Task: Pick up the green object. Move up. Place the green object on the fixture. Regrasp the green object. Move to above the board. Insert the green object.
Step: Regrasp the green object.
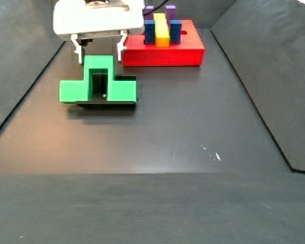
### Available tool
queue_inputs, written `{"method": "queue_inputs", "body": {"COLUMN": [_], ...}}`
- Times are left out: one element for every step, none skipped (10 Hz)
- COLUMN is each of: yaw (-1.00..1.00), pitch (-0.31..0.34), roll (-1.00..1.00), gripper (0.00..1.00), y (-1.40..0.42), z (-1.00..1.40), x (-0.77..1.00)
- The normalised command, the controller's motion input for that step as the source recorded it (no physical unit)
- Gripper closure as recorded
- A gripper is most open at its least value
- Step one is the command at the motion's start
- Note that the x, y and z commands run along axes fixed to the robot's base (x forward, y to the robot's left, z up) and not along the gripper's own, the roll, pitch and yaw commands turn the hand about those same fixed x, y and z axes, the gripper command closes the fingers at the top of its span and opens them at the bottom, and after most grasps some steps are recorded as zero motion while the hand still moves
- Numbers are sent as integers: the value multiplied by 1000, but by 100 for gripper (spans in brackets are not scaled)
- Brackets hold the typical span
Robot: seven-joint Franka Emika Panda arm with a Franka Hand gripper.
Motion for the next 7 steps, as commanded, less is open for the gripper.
{"method": "queue_inputs", "body": {"yaw": [0, 0, 0, 0, 0, 0, 0], "pitch": [43, 54, 60, 46, 37, 9, 34], "roll": [0, 0, 0, 0, 0, 0, 0], "gripper": [0, 0, 0, 0, 0, 0, 0], "y": [66, 77, 91, 57, 60, 40, 83], "z": [-117, -83, -40, 0, 0, 0, 0], "x": [74, 89, 89, 77, 57, 3, 31]}}
